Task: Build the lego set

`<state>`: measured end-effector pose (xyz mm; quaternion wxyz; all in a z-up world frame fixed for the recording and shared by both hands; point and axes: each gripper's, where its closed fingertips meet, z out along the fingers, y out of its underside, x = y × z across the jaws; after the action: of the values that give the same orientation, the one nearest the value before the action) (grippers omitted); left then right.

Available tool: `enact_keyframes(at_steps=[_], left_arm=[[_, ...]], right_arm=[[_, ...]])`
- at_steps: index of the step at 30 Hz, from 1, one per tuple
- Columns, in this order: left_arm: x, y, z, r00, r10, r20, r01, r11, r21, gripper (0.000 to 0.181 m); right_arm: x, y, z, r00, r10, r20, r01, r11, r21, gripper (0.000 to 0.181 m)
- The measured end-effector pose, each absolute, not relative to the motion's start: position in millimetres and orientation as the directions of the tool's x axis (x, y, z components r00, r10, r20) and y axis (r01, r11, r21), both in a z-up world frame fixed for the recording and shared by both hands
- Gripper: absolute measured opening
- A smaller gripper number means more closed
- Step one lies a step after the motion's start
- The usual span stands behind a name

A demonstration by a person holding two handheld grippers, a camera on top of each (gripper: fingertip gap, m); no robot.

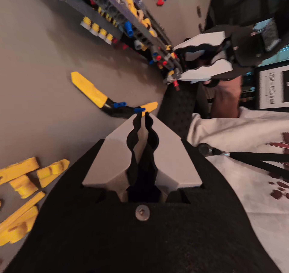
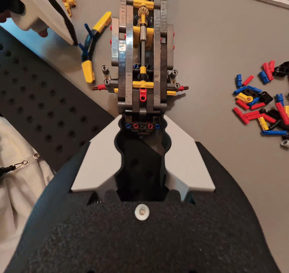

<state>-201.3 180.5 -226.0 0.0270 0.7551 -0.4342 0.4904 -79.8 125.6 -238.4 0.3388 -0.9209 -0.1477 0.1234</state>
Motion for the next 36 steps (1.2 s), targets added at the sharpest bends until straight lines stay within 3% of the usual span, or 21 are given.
enact_keyframes(at_steps=[4, 8, 12, 15, 19, 24, 28, 36], left_arm=[[-203, 189, -232, 0.191, -0.741, 0.643, -0.699, -0.563, -0.441, 0.017], [-183, 191, -203, 0.166, -0.753, 0.637, -0.566, -0.601, -0.563, 0.041], [-154, 186, -201, 0.177, -0.6, 0.78, -0.412, -0.765, -0.496, 0.056], [-137, 184, -201, 0.181, -0.501, 0.846, -0.327, -0.842, -0.429, 0.057], [-120, 184, -200, 0.194, -0.482, 0.854, -0.287, -0.861, -0.421, 0.047], [-111, 187, -198, 0.171, -0.398, 0.901, -0.232, -0.905, -0.356, 0.018], [-109, 191, -177, 0.03, -0.29, 0.957, -0.168, -0.945, -0.281, 0.01], [-116, 199, -148, -0.157, -0.248, 0.956, -0.078, -0.962, -0.262, 0.007]], right_arm=[[-77, 129, -235, 0.923, 0.382, -0.052, 0.248, -0.693, -0.677, 0.044], [-71, 135, -227, 0.887, 0.415, 0.201, 0.437, -0.617, -0.655, 0.044], [-75, 138, -220, 0.871, 0.408, 0.272, 0.479, -0.59, -0.65, 0.044], [-79, 137, -219, 0.904, 0.385, 0.186, 0.402, -0.616, -0.677, 0.044], [-84, 138, -211, 0.94, 0.34, -0.005, 0.224, -0.63, -0.743, 0.044], [-82, 141, -194, 0.945, 0.323, -0.057, 0.146, -0.57, -0.808, 0.043], [-81, 145, -185, 0.935, 0.349, -0.065, 0.127, -0.501, -0.856, 0.043], [-90, 147, -147, 0.888, 0.445, -0.114, 0.032, -0.309, -0.951, 0.048]])
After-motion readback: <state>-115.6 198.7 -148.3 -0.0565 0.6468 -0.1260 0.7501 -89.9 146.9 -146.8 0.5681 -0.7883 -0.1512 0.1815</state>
